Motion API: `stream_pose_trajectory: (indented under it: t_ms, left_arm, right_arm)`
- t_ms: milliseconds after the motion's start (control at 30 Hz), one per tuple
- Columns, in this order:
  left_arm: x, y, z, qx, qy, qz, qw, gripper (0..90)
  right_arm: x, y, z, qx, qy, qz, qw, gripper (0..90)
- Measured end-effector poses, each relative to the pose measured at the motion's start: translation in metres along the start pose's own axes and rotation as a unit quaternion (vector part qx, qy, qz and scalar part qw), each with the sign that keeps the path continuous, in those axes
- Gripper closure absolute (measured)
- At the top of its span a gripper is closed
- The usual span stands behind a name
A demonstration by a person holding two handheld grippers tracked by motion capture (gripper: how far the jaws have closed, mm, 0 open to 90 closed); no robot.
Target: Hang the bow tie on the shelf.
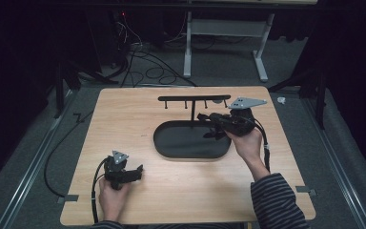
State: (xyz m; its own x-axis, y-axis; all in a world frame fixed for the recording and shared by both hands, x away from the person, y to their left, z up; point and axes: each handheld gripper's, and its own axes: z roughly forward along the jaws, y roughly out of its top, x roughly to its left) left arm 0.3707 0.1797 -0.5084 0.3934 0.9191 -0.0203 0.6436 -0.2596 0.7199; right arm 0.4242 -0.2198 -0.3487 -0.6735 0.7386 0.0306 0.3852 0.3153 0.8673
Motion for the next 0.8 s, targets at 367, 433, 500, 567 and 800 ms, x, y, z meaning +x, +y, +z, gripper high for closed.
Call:
stream_pose_trajectory:
  t_ms: [367,433,500,567,800]
  left_arm:
    - [0.0,0.0,0.0,0.0,0.0,0.0,1.0,11.9]
    - [0.0,0.0,0.0,0.0,0.0,0.0,1.0,11.9]
    - [0.0,0.0,0.0,0.0,0.0,0.0,1.0,11.9]
    - [0.0,0.0,0.0,0.0,0.0,0.0,1.0,11.9]
    - [0.0,0.0,0.0,0.0,0.0,0.0,1.0,11.9]
  right_arm:
    - [-0.009,0.013,0.0,-0.011,-0.007,0.009,0.9999,88.3]
    - [-0.011,0.014,0.001,-0.009,-0.011,0.01,0.9999,88.3]
    - [-0.012,0.015,0.001,-0.009,-0.012,0.012,0.9998,88.3]
    - [-0.015,0.016,0.003,-0.014,-0.013,0.016,0.9997,88.3]
    - [-0.019,0.017,0.005,-0.016,-0.025,0.023,0.9993,88.3]
